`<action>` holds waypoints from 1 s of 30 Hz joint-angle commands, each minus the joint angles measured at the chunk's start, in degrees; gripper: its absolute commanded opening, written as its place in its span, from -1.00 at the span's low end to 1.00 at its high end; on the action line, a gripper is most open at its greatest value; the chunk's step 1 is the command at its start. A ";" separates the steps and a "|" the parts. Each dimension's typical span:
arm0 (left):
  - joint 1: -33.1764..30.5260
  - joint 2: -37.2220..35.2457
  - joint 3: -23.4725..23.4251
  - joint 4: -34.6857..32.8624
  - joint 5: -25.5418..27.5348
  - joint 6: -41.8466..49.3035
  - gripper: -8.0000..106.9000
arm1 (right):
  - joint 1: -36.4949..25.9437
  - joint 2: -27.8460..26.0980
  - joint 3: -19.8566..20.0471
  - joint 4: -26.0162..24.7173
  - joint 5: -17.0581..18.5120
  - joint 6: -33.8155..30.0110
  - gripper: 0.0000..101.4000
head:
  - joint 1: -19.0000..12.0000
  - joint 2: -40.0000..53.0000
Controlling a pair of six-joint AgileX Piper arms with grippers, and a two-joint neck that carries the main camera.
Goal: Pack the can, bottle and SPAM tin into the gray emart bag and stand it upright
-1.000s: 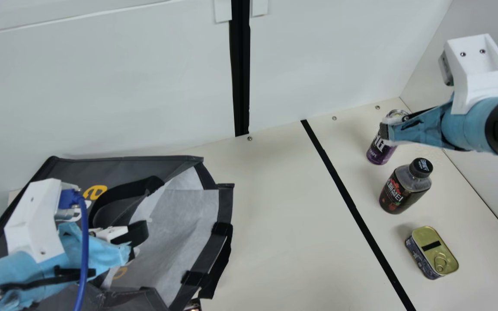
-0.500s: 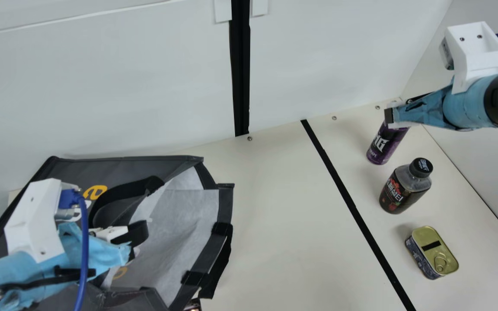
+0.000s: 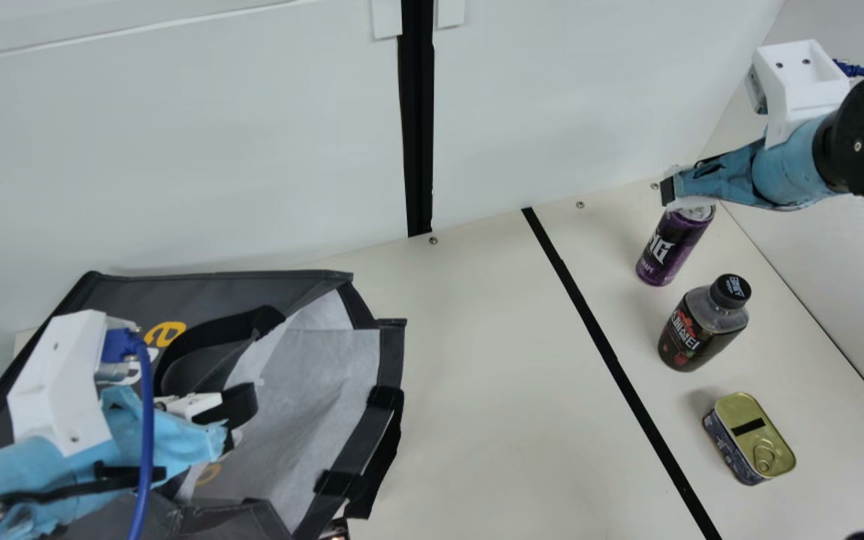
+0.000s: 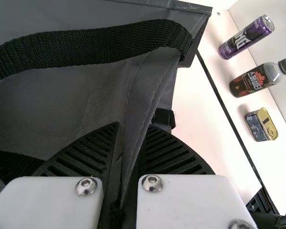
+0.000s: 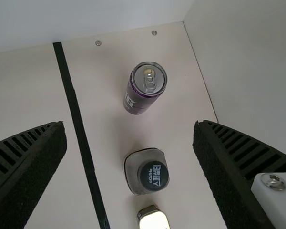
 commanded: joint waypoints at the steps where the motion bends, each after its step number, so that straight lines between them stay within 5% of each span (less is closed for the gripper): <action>1: 0.00 0.00 0.00 0.00 0.00 0.00 -1.00 | -0.26 1.20 -0.68 0.15 0.10 -0.18 0.87 | -1.30 -0.14; 30: 0.00 0.00 0.00 0.00 0.00 0.00 -1.00 | -4.24 16.49 -9.52 4.98 0.10 -2.59 0.87 | -1.30 -0.14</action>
